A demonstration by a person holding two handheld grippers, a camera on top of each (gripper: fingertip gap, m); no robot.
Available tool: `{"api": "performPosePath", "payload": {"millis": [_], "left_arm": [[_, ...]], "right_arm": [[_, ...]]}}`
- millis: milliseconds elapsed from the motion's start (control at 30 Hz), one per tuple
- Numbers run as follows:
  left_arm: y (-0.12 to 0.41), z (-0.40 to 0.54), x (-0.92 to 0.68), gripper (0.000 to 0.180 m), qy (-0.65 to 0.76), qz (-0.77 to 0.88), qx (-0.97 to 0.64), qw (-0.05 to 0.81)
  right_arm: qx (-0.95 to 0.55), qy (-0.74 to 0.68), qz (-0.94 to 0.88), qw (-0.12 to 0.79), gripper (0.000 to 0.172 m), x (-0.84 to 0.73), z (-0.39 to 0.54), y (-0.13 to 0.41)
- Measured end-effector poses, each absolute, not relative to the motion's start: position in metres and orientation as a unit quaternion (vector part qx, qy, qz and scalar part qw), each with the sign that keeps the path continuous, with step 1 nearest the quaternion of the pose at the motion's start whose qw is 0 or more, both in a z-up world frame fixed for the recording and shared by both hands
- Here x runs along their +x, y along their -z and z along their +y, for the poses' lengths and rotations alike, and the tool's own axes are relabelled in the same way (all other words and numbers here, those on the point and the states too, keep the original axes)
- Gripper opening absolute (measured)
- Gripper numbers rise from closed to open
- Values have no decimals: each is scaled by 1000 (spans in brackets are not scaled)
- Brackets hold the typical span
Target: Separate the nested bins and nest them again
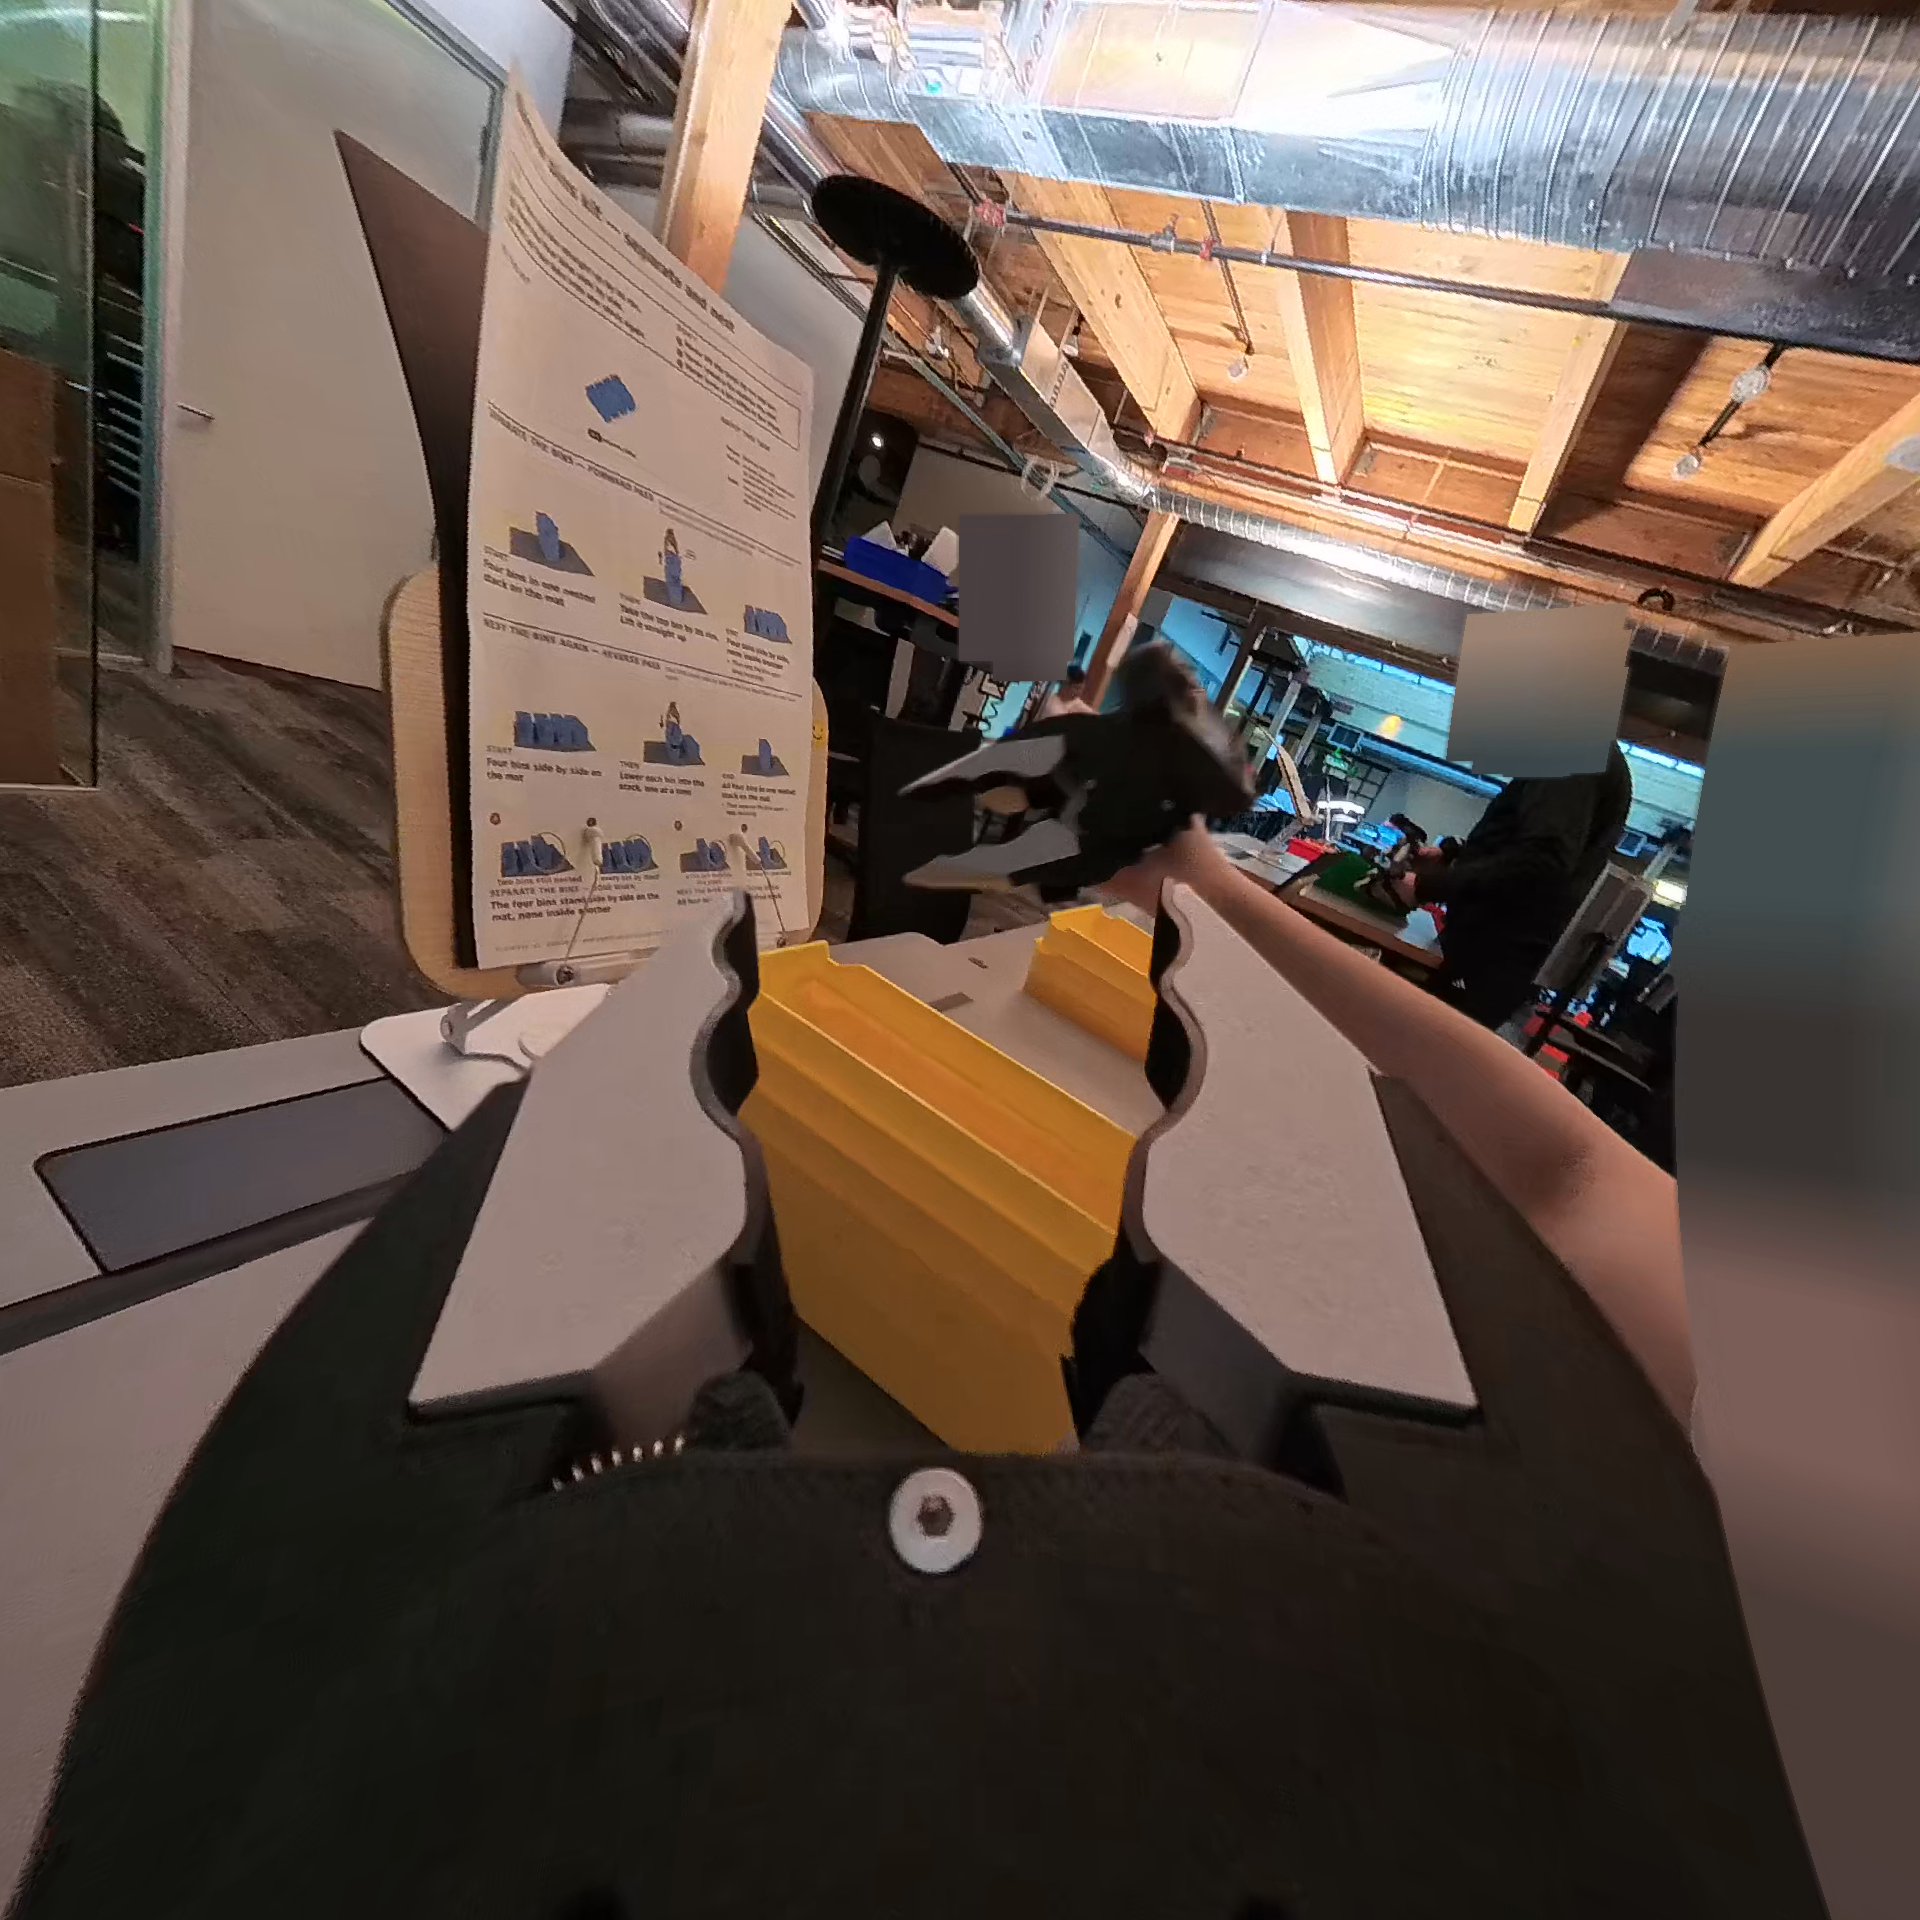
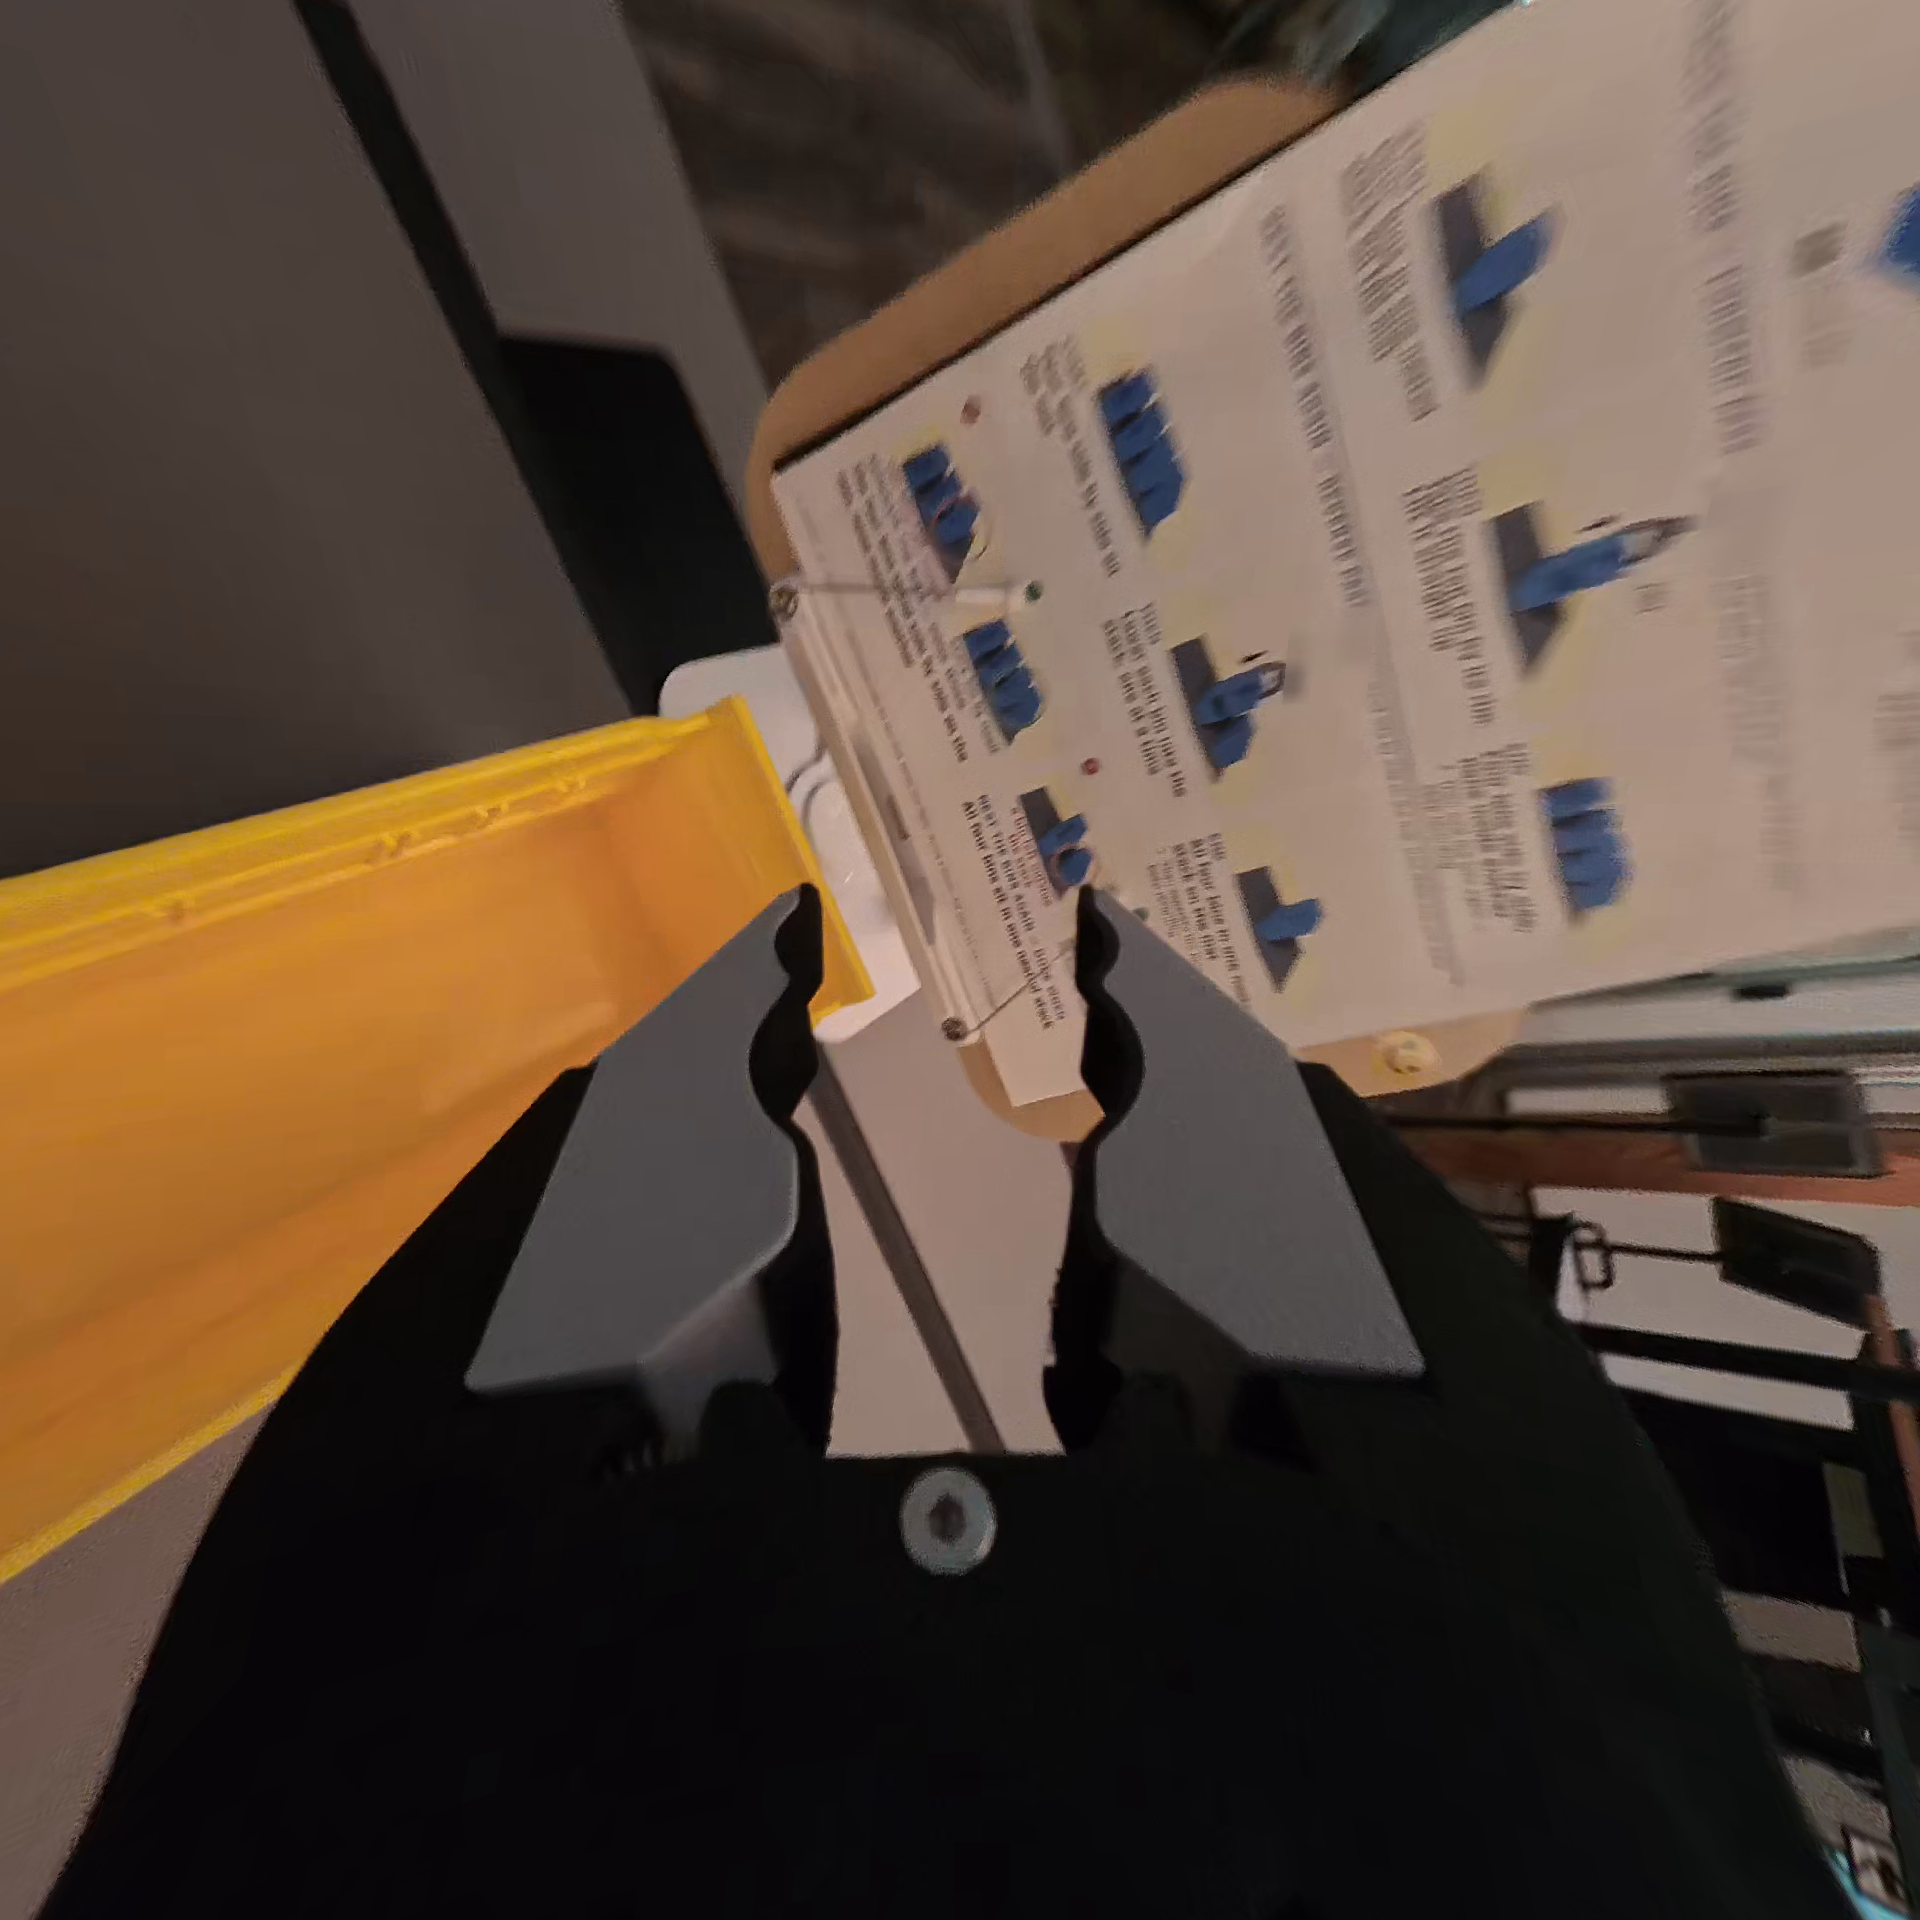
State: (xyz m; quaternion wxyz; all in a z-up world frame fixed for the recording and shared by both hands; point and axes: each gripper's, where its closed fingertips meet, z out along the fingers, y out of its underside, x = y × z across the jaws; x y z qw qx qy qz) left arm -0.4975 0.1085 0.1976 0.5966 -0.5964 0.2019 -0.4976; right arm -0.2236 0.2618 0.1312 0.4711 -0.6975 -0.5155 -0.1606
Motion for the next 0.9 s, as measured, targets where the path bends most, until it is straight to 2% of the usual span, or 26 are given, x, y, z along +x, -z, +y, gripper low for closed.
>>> {"api": "performPosePath", "payload": {"millis": [67,133,233,367,500,567,733,900], "left_arm": [[-197,103,-495,76,502,213,-595,590],[-200,93,-493,75,518,227,-583,583],[-202,84,-493,76,510,238,-578,590],[-193,79,-491,78,462,250,-609,594],[-180,62,-476,78,416,307,-628,582],[-176,49,-464,79,399,351,-620,577],[-144,28,-439,84,351,439,-643,520],[-140,38,-432,84,323,430,-663,521]], "right_arm": [[-653,163,-490,553,46,-218,234,-160],[-612,137,-463,626,25,-213,197,-184],[-603,87,-421,672,26,-197,145,-191],[-665,45,-382,640,57,-171,99,-159],[-741,25,-333,583,95,-144,66,-116],[-767,4,-319,557,106,-137,50,-94],[-782,-11,-294,549,108,-123,23,-59],[-798,-31,-264,541,108,-114,16,-44]]}}
